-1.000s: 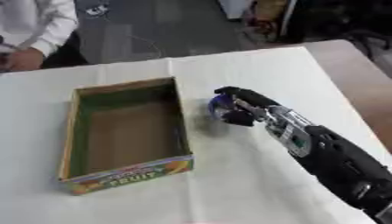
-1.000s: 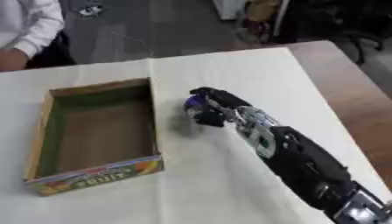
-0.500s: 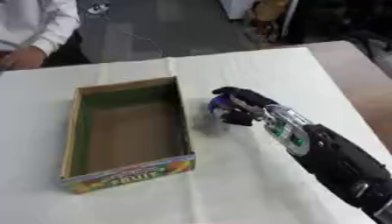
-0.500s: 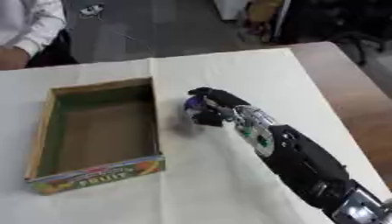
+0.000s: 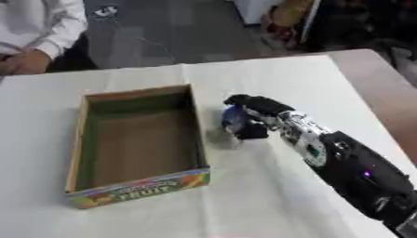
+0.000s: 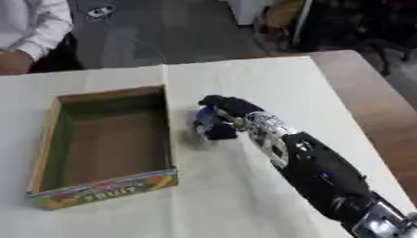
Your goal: Pick up objects on the table and place them in the box.
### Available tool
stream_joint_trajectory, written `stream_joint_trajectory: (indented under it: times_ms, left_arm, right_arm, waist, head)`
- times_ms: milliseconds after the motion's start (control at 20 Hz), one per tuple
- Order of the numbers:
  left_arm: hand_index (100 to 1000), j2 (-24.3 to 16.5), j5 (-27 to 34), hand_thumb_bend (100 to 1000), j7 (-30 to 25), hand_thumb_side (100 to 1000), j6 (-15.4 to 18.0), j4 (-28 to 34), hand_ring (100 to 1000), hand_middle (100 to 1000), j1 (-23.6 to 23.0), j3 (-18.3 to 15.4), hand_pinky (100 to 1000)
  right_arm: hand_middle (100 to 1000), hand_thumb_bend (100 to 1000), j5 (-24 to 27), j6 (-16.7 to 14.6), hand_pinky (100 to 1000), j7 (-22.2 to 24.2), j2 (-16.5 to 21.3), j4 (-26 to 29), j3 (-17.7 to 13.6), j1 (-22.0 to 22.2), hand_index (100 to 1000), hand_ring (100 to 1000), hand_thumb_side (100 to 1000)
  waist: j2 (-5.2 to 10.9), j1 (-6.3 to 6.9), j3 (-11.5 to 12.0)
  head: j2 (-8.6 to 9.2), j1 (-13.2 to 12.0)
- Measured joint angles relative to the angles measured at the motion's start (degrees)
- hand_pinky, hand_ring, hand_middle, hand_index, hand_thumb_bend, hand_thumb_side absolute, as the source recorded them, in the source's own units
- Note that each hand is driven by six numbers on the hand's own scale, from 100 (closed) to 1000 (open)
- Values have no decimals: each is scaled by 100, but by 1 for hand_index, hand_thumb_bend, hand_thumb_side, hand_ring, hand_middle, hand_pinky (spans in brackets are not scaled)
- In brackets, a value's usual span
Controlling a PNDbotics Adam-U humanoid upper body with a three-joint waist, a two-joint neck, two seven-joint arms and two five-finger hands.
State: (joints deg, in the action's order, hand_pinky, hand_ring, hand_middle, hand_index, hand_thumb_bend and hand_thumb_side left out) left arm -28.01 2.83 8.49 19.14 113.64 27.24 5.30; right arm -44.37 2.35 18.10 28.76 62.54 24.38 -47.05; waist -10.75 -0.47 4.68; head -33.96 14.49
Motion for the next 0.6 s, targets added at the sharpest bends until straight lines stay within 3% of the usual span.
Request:
stream_joint_trajectory:
  times_ms: [550,600]
  left_arm:
    - [733,0,15,100,-4,859,-3,0,590,832,8,0,496]
    - [733,0,15,100,-3,859,-2,0,590,833,8,0,495]
  right_arm:
    - [1000,247,-187,-114,483,96,-55,-147,-106,127,1000,862,742]
    - [1000,256,-187,-119,406,103,-60,-158,-124,134,1000,855,722]
  waist:
    - [0,3,-9]
    - [0,3,-9]
  head:
    - [85,23]
    - [85,23]
